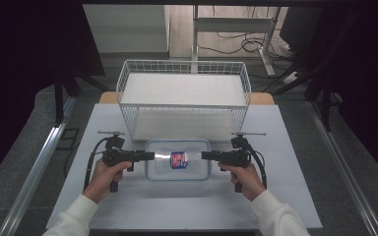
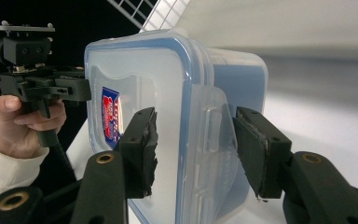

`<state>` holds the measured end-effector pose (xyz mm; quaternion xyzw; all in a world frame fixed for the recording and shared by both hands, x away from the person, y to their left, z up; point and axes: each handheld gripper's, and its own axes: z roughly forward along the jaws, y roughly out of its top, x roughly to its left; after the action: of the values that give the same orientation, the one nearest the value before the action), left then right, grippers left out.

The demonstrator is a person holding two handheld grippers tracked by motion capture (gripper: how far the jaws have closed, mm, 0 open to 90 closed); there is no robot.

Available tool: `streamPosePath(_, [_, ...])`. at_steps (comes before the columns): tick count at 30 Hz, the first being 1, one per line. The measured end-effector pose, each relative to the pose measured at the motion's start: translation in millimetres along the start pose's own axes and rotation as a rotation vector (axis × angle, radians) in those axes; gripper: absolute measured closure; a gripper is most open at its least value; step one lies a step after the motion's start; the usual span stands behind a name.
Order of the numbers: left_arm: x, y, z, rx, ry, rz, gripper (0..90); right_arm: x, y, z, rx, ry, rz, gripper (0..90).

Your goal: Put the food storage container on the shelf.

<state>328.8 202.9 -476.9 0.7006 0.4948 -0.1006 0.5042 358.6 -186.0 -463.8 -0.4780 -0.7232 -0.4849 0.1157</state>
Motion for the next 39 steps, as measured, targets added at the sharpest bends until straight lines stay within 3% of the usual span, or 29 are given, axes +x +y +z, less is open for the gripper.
streamPosePath(14, [33.1, 39.7, 26.6, -0.031, -0.009, 0.026, 52.4, -32.3, 38.4, 16.5, -0.041, -0.019, -0.038, 49.8])
streamPosePath(18, [40.8, 43.5, 33.4, -0.037, -0.016, 0.029, 52.5, -40.0, 43.2, 20.5, -0.056, -0.029, -0.032, 49.7])
streamPosePath(23, [48.4, 43.8, 41.1, -0.032, -0.004, 0.002, 52.3, -50.7, 43.6, 27.3, -0.056, -0.036, -0.013, 49.6])
streamPosePath(33, [52.2, 43.3, 44.5, -0.053, 0.011, -0.02, 51.7, -48.8, 41.5, 33.0, -0.117, -0.115, -0.017, 49.3])
streamPosePath(36, [54.3, 43.5, 46.3, -0.065, 0.009, -0.038, 51.5, -49.5, 40.5, 33.7, -0.127, -0.118, 0.006, 49.3])
streamPosePath(39, [57.0, 43.5, 48.9, -0.078, 0.006, -0.066, 51.1, -48.2, 39.8, 36.5, -0.156, -0.157, 0.006, 48.5])
